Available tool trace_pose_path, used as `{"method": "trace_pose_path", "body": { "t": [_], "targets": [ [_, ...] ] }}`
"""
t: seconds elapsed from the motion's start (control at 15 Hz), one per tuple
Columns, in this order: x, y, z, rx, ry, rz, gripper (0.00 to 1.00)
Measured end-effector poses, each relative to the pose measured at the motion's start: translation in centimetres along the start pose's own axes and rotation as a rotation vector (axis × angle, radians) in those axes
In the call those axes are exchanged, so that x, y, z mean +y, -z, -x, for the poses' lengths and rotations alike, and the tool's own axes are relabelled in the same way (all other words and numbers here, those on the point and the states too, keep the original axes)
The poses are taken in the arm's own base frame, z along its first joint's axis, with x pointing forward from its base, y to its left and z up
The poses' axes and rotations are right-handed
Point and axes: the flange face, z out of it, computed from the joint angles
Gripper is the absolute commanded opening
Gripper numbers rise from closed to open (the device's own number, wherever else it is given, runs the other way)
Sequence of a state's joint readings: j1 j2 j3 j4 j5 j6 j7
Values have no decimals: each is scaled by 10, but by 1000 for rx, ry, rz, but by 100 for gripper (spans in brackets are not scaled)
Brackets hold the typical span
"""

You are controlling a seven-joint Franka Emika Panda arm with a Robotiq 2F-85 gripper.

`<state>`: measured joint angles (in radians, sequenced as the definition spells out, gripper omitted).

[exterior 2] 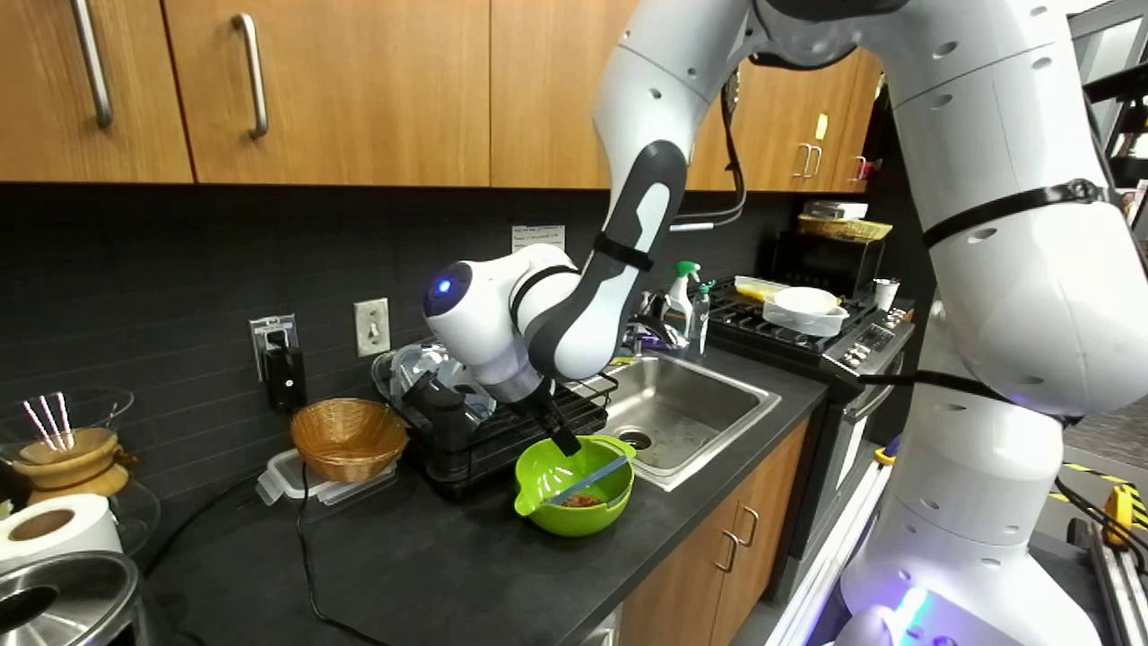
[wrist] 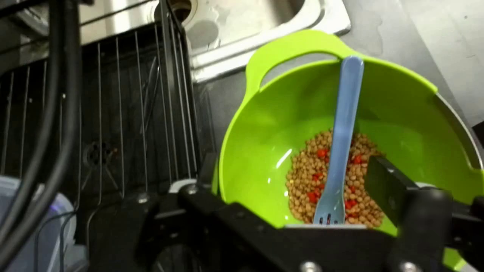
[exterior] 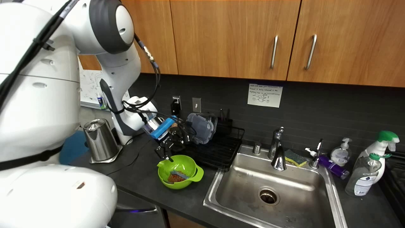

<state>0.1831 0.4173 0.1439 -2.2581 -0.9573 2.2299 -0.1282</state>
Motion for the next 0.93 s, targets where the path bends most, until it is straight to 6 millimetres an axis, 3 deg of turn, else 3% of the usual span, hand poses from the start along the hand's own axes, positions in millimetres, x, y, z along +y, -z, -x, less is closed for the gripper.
{"method": "trace_pose_path", "body": {
  "t": [0.4,0.93],
  "targets": [
    [-20,-10,-1,184,8,-29,100],
    [-35,-9,18,175,-28,-47,100]
  ]
}}
